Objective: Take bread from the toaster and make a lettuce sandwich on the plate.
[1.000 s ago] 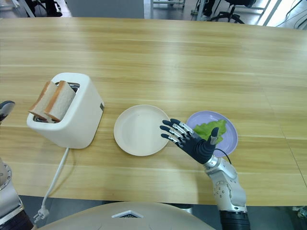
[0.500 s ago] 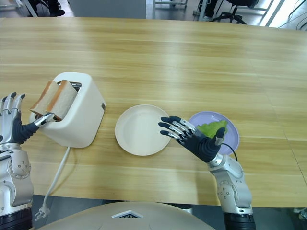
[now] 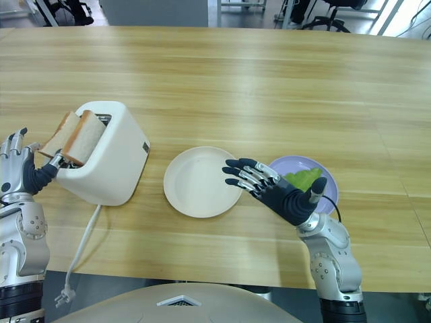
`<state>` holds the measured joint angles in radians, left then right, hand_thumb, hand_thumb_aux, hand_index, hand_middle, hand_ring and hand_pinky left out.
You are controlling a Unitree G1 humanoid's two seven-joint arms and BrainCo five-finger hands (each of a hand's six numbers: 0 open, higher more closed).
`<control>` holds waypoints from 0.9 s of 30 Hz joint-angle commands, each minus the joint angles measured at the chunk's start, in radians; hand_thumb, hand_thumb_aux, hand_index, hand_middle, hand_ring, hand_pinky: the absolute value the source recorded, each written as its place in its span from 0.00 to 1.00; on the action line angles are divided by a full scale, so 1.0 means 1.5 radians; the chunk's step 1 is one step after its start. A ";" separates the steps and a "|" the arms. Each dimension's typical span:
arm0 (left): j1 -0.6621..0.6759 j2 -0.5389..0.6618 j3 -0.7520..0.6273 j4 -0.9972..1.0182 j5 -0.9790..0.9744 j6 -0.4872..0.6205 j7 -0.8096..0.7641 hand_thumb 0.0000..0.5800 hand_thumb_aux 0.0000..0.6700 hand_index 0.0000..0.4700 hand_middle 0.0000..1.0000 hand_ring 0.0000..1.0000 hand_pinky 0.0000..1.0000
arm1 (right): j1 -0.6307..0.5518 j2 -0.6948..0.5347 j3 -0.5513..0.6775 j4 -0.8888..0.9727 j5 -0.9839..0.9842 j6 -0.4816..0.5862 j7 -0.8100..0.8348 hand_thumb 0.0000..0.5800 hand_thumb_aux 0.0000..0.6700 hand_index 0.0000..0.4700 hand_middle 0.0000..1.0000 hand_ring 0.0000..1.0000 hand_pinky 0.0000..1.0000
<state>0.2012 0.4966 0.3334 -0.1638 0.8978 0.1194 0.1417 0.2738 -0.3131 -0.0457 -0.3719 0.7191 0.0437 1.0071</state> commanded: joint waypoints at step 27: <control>-0.222 -0.027 0.079 -0.223 -0.420 -0.292 0.090 1.00 1.00 0.98 1.00 1.00 1.00 | -0.210 -0.292 0.085 0.308 -1.154 -0.238 -0.733 0.00 0.00 0.00 0.00 0.00 0.00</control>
<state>-0.1197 0.4588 0.4734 -0.4111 0.3099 -0.3387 0.3233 -0.0417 -0.7340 0.0476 0.0615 -0.9041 -0.3540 -0.0305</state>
